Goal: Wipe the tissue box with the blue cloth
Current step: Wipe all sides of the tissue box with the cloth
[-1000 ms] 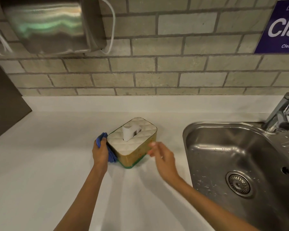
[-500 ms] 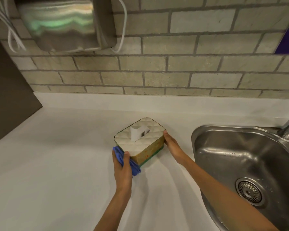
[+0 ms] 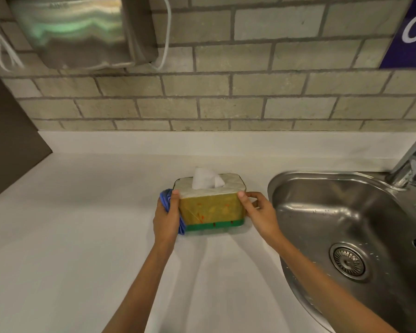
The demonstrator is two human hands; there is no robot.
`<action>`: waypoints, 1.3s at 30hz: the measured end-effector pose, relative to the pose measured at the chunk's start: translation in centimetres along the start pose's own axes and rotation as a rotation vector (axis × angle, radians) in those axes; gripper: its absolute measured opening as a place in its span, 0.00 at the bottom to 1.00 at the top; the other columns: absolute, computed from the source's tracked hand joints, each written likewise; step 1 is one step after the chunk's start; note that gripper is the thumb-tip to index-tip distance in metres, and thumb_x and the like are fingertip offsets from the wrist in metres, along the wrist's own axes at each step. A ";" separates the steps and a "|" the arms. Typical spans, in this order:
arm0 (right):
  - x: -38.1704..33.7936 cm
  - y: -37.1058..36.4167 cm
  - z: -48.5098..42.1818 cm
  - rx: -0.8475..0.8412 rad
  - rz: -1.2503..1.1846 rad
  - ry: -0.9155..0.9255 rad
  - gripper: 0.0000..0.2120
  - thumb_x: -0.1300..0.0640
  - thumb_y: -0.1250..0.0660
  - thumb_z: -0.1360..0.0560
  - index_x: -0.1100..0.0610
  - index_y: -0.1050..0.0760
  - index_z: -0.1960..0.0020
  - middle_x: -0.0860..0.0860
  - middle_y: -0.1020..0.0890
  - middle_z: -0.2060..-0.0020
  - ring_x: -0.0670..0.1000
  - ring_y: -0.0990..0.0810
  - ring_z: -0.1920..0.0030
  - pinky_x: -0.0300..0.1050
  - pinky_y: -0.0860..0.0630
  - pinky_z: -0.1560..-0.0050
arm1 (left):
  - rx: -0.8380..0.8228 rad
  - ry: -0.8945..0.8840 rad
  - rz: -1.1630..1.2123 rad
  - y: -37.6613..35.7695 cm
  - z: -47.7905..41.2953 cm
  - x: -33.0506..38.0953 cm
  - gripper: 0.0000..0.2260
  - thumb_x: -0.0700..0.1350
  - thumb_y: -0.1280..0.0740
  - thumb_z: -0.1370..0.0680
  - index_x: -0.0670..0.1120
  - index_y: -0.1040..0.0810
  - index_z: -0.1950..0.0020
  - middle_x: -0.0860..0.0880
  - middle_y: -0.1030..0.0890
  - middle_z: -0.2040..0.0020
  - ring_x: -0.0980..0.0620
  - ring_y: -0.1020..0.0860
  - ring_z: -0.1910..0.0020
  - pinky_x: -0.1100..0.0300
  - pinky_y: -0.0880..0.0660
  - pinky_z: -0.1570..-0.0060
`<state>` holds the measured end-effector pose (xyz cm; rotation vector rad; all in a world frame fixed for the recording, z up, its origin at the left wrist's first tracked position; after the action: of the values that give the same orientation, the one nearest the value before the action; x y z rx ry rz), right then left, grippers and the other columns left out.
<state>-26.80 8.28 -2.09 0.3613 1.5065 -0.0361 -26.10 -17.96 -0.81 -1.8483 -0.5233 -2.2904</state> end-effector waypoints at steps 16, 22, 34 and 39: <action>-0.1 -0.3 -2.4 -0.063 -0.133 -0.150 0.31 0.34 0.36 0.34 0.64 0.26 0.54 0.54 0.21 0.59 0.47 0.20 0.57 0.41 0.24 0.52 | -0.122 -0.072 -0.395 -2.5 -3.7 4.2 0.18 0.67 0.43 0.26 0.54 0.30 0.62 0.53 0.24 0.65 0.49 0.24 0.61 0.55 0.29 0.54; 0.3 -2.9 -3.7 -0.285 -0.258 -0.216 0.41 0.28 0.43 0.36 0.54 0.32 0.33 0.55 0.20 0.40 0.52 0.19 0.42 0.49 0.23 0.42 | -0.039 -0.196 -0.402 -2.8 -3.1 5.3 0.17 0.59 0.46 0.21 0.50 0.27 0.42 0.52 0.22 0.61 0.48 0.21 0.58 0.60 0.27 0.60; 0.9 -3.4 -4.3 -0.342 -0.320 -0.266 0.24 0.29 0.37 0.40 0.43 0.19 0.53 0.46 0.13 0.54 0.47 0.15 0.51 0.46 0.22 0.48 | -0.060 -0.874 -0.805 -7.2 3.7 7.6 0.27 0.56 0.45 0.25 0.47 0.34 0.27 0.39 0.33 0.27 0.36 0.37 0.28 0.39 0.38 0.31; 0.9 -3.3 -4.5 -0.303 -0.300 -0.260 0.33 0.28 0.35 0.45 0.49 0.20 0.50 0.52 0.15 0.49 0.52 0.17 0.48 0.49 0.24 0.42 | -0.071 -0.925 -0.890 -7.1 4.2 6.4 0.28 0.61 0.55 0.21 0.49 0.29 0.30 0.40 0.30 0.29 0.36 0.36 0.29 0.39 0.39 0.33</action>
<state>-31.84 6.49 -3.76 -0.1119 1.2729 -0.0880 -26.04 -9.19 4.92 -3.1059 -1.6621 -1.5789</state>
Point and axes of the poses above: each hand's wrist, its own z-axis away from the middle knuckle, its own y-axis out of the back of the hand, x = y × z, the point moved 9 cm from there along -z, towards the middle knuckle
